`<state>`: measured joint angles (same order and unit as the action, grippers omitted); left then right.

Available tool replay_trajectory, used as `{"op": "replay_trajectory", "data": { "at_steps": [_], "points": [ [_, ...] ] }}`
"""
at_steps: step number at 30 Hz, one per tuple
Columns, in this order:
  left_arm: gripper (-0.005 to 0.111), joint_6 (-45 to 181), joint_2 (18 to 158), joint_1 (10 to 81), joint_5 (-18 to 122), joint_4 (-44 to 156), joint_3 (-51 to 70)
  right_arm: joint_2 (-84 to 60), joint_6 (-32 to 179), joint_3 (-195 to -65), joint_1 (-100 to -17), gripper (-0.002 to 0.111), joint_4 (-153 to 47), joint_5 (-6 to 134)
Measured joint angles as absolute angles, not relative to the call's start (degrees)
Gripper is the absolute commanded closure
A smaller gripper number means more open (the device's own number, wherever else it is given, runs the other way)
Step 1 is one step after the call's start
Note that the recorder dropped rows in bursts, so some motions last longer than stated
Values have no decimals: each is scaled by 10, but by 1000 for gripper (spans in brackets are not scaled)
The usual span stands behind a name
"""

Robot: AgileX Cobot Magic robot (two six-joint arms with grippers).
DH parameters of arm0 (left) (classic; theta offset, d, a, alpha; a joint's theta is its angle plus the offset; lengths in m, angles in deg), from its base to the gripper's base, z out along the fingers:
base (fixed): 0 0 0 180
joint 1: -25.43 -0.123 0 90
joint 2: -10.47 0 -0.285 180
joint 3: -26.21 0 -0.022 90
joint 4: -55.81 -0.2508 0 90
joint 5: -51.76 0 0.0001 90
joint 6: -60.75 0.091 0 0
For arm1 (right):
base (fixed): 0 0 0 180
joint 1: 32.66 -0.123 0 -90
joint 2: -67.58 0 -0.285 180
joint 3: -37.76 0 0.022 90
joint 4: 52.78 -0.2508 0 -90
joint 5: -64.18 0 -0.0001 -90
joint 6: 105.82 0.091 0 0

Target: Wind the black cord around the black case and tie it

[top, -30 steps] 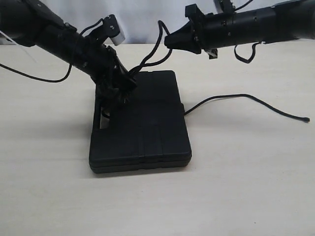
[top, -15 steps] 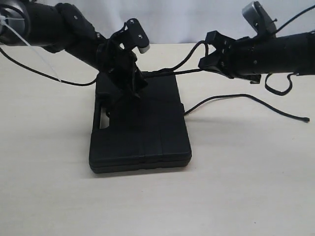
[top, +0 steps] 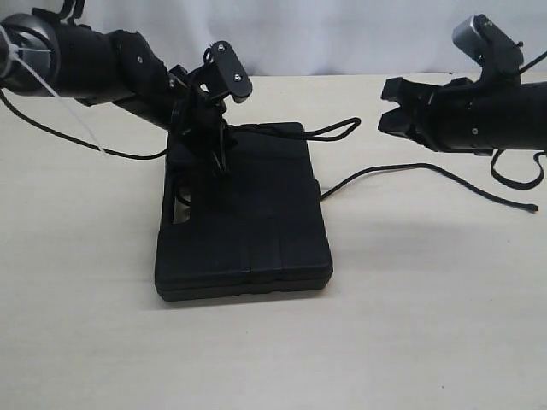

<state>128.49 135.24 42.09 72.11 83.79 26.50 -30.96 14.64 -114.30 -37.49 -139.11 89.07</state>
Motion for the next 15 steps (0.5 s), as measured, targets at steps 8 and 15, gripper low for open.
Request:
{"op": "replay_trajectory", "data": {
  "at_steps": [8,15],
  "points": [
    [107,1287,1352,421,723,835,265,-309,90,-1143,-324,56,-1391,885],
    [107,1341,1352,421,750,833,265,-373,582,-1284,-208,61,-772,956]
  ]
}}
